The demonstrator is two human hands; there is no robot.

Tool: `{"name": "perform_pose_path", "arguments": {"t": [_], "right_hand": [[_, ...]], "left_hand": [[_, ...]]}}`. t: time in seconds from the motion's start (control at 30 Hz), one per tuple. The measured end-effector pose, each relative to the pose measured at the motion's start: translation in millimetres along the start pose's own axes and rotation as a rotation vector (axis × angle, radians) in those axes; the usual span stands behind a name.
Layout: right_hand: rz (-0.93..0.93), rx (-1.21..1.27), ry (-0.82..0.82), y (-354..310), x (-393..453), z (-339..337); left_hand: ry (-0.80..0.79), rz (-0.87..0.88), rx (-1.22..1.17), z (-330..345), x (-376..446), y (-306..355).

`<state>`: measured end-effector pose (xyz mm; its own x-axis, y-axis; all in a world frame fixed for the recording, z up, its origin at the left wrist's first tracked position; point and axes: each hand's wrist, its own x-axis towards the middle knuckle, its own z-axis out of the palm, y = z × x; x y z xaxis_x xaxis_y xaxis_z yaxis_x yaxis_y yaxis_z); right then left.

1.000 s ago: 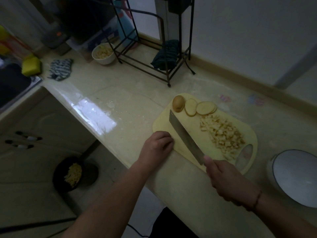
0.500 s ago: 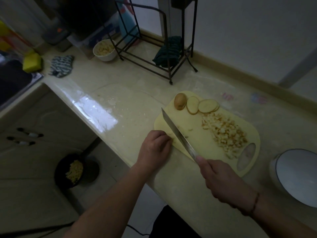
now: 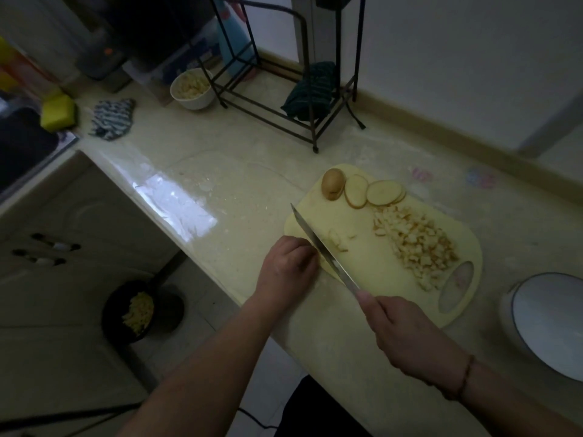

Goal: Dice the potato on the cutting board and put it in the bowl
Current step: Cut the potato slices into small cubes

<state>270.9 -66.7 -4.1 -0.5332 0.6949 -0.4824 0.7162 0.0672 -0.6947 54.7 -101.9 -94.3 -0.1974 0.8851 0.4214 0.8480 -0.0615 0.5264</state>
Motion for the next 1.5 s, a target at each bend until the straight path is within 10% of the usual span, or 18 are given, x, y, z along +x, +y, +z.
{"name": "perform_pose_path", "arguments": {"t": [1.5], "right_hand": [[0.054,-0.044,0.059,61.0,-37.3,-58.8]], "left_hand": [[-0.210,-0.086,-0.136,9.2,51.7,59.3]]}}
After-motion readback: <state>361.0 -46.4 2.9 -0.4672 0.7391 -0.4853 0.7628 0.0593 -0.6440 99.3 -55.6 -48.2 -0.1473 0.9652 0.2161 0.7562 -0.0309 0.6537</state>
